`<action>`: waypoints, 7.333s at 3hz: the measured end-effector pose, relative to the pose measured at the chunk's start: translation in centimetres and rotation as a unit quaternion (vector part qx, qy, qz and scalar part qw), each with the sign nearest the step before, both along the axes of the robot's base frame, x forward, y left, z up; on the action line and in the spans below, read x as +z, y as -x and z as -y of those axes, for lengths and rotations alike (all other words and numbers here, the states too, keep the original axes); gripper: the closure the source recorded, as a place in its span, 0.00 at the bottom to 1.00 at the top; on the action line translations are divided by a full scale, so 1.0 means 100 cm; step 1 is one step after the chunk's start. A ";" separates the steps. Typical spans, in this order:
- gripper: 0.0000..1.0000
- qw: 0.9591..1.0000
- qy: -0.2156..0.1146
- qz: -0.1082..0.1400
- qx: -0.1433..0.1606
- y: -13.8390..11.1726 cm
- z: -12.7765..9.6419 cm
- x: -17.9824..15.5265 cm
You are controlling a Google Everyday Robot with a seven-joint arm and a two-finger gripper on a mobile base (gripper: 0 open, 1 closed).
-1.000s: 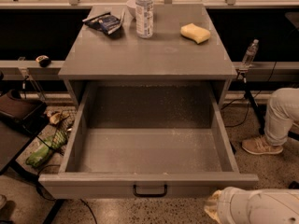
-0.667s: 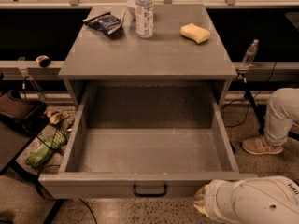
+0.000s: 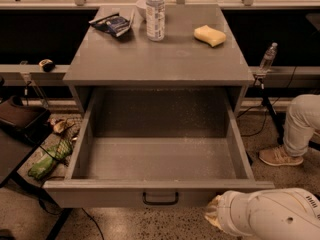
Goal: Close top drawer
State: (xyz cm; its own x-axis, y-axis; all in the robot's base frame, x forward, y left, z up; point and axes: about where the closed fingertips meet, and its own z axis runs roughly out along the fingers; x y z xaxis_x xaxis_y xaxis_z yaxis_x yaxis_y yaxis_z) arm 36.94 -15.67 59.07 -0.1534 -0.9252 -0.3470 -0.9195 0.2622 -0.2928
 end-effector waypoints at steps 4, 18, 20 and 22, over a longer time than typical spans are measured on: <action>1.00 0.999 -0.009 0.028 0.034 -0.061 -0.006 -0.004; 0.89 0.986 0.019 0.167 0.010 -0.301 0.048 0.075; 1.00 0.987 0.051 0.153 0.024 -0.277 0.065 0.084; 1.00 0.968 0.193 0.104 0.123 -0.215 0.138 0.174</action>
Offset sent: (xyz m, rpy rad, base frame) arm 0.1572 0.0123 -0.0193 0.0604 -0.1315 0.1627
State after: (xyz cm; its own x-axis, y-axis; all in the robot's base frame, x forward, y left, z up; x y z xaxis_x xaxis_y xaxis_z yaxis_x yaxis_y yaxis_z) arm 58.47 -29.51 76.44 0.1243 -0.9917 0.0317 -0.8513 -0.1230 -0.5101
